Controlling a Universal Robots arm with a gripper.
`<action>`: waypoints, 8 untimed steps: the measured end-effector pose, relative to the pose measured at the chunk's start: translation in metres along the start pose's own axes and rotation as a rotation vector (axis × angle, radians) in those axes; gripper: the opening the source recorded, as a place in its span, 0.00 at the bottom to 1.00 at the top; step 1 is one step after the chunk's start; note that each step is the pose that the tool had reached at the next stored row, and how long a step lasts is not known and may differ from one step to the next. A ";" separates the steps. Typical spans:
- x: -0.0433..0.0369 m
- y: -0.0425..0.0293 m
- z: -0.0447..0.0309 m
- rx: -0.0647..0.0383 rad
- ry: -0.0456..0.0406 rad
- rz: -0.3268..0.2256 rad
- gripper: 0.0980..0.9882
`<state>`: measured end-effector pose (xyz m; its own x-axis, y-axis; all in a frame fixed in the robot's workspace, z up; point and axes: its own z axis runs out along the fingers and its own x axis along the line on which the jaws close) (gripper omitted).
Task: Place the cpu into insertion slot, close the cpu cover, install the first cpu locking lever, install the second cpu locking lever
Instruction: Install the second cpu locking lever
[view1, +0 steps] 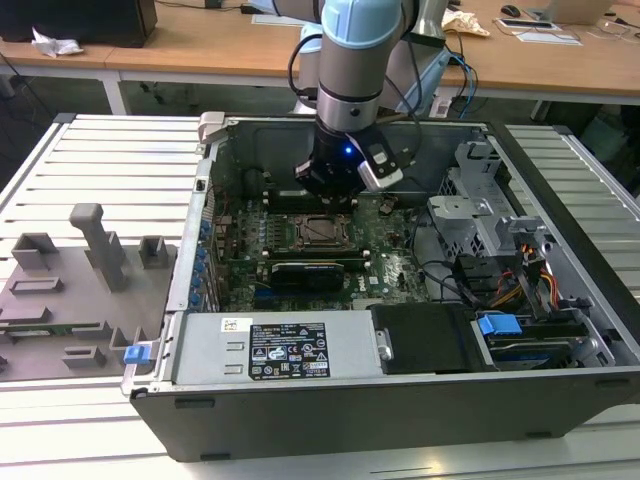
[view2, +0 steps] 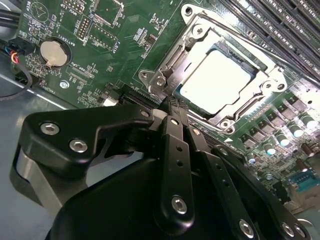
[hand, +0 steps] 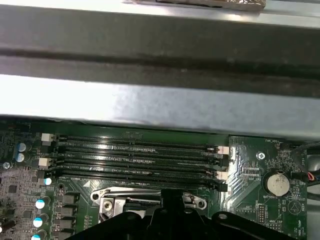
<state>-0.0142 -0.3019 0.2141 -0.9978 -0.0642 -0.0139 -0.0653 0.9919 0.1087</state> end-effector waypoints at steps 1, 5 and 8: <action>-0.0001 0.0002 -0.0018 0.000 -0.0001 0.000 0.01; -0.0002 0.0010 -0.0087 0.000 -0.0001 0.000 0.01; -0.0002 0.0006 -0.0088 0.000 -0.0001 0.000 0.01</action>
<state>-0.0142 -0.3023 0.2229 -0.9978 -0.0643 -0.0140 -0.0655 0.9919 0.1089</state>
